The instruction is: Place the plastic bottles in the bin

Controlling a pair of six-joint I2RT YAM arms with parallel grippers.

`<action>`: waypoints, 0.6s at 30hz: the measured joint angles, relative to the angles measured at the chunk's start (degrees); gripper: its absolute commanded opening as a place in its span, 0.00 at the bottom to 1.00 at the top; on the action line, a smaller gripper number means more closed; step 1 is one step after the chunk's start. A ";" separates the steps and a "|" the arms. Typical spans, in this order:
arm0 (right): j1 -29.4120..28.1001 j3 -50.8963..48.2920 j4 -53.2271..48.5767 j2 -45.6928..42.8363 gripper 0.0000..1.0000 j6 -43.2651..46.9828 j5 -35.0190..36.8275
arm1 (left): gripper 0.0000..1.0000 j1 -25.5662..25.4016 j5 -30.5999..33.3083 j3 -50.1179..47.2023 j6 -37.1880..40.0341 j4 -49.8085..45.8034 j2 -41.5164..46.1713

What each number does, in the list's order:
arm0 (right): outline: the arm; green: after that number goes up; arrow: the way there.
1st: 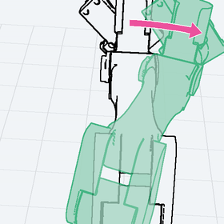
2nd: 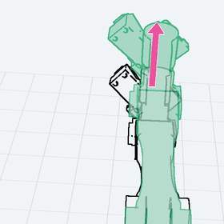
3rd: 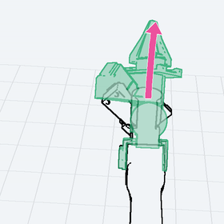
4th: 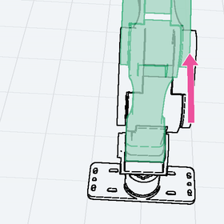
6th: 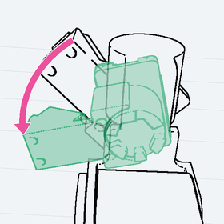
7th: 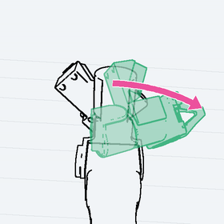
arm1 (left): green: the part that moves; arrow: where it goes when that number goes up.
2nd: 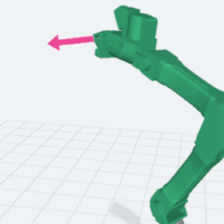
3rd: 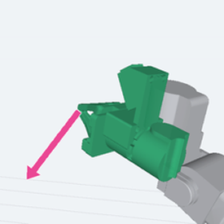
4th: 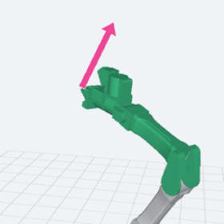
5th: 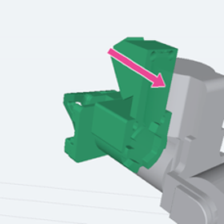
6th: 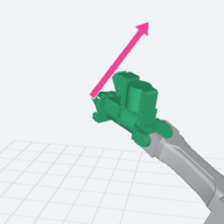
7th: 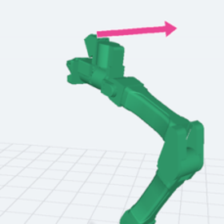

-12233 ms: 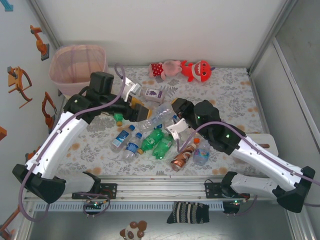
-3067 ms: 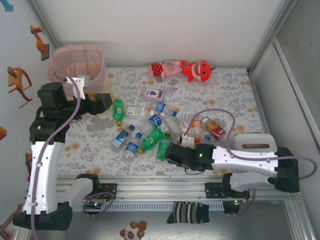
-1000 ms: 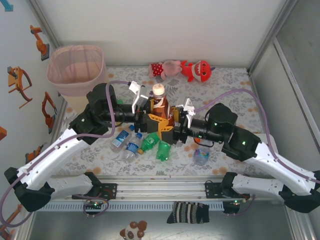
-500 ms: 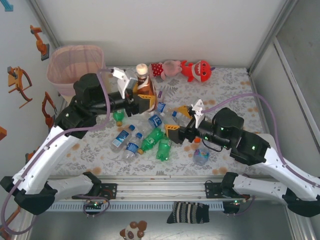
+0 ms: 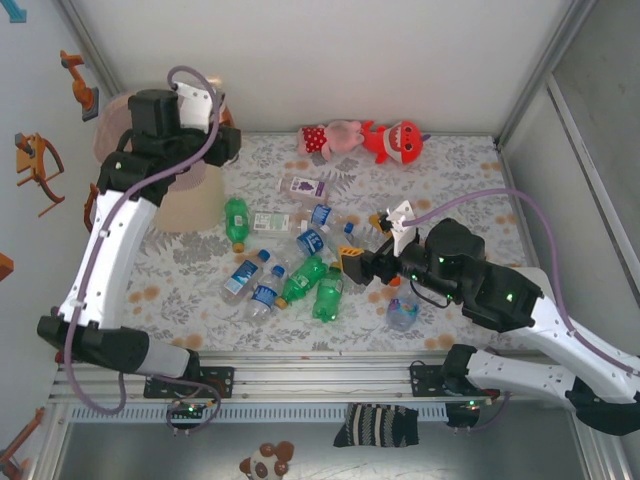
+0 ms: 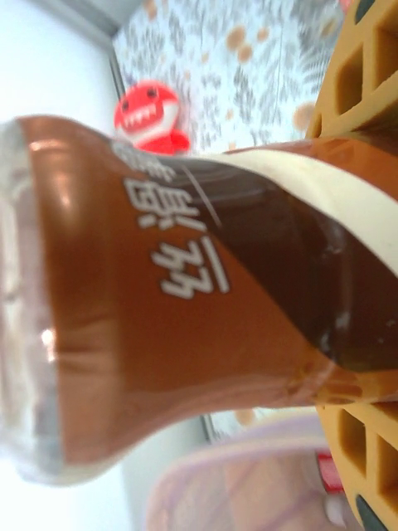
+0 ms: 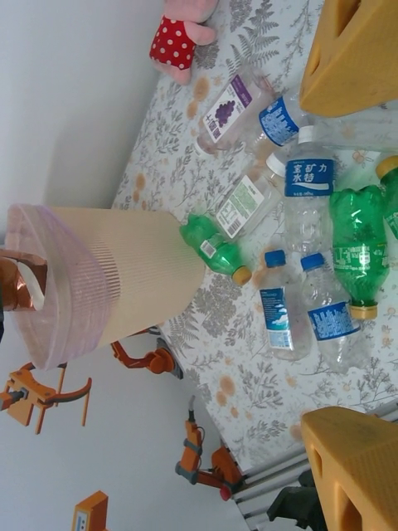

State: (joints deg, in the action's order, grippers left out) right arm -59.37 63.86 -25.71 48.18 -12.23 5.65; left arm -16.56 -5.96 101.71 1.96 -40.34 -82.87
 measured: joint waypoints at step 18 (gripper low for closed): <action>0.00 -0.52 -1.81 -2.16 0.88 -1.97 1.31 | 0.46 19.02 -5.60 10.88 -0.07 -4.85 -16.68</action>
State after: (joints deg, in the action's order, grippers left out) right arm -59.37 63.33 -27.53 46.02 -14.20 6.96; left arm 2.46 -11.55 112.60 1.89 -45.19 -99.55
